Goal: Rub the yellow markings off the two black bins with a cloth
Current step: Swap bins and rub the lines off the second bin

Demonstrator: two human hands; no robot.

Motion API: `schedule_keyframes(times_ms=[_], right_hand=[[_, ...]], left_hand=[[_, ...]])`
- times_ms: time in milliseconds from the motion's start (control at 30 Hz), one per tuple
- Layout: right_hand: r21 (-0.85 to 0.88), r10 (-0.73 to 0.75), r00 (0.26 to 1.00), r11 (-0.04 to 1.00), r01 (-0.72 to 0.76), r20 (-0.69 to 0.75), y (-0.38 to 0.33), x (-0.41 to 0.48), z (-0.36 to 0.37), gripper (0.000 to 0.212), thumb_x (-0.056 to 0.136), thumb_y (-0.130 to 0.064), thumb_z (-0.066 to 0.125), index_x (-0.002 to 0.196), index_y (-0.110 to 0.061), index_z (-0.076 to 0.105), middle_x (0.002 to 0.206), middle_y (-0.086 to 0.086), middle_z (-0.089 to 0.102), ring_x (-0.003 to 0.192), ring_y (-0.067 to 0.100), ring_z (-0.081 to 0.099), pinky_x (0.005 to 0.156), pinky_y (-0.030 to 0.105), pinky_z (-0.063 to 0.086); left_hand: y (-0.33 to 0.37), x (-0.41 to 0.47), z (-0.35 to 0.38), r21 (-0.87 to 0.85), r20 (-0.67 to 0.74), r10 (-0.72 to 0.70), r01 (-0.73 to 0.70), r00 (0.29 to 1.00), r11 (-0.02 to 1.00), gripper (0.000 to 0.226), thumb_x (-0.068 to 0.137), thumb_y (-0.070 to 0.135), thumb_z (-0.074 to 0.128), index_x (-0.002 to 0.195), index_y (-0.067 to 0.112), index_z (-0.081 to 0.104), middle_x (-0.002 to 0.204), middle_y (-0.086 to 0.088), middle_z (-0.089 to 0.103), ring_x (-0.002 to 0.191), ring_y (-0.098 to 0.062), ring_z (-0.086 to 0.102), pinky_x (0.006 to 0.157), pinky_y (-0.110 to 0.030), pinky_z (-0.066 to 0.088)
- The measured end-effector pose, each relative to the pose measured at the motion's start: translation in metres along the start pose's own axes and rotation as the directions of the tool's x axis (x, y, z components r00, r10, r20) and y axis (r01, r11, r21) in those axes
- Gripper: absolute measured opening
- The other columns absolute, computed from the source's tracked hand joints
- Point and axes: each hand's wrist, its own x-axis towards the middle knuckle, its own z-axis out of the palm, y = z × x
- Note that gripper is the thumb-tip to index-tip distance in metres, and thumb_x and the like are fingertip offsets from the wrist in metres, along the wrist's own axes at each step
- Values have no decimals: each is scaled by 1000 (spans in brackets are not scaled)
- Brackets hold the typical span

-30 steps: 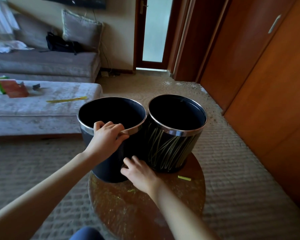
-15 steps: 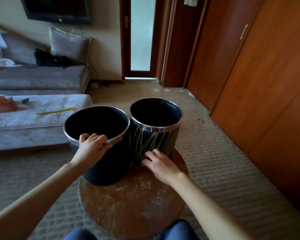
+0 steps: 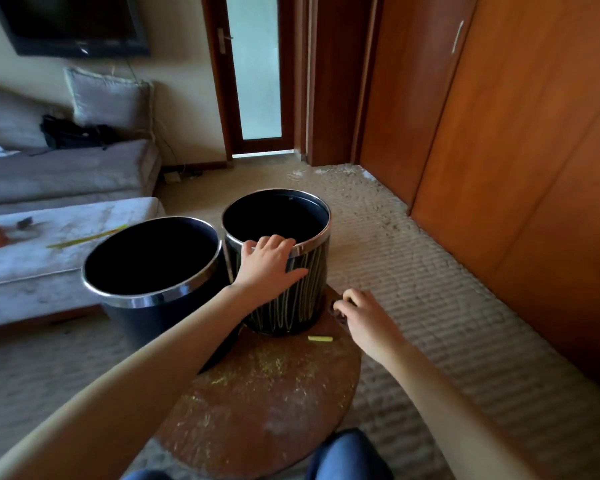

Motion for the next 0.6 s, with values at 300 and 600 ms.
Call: schedule_keyframes(times_ms=[300, 600], right_hand=[[117, 154, 988, 981, -154, 2, 42, -23, 15, 33, 90, 5, 59, 117, -10, 66, 114, 7, 54, 106, 29, 50, 85, 38, 52], [306, 400, 879, 897, -318, -260, 64, -17, -8, 28, 85, 10, 64, 109, -4, 70, 111, 14, 56, 103, 29, 57, 90, 30, 47]], left_hand=[[0, 41, 23, -136, 23, -176, 178, 984, 975, 14, 95, 34, 61, 85, 24, 61, 102, 3, 63, 116, -26, 53, 94, -42, 27], [21, 114, -37, -489, 100, -404, 398, 910, 776, 21, 91, 35, 67, 77, 18, 65, 85, -6, 67, 94, -29, 64, 92, -38, 39]])
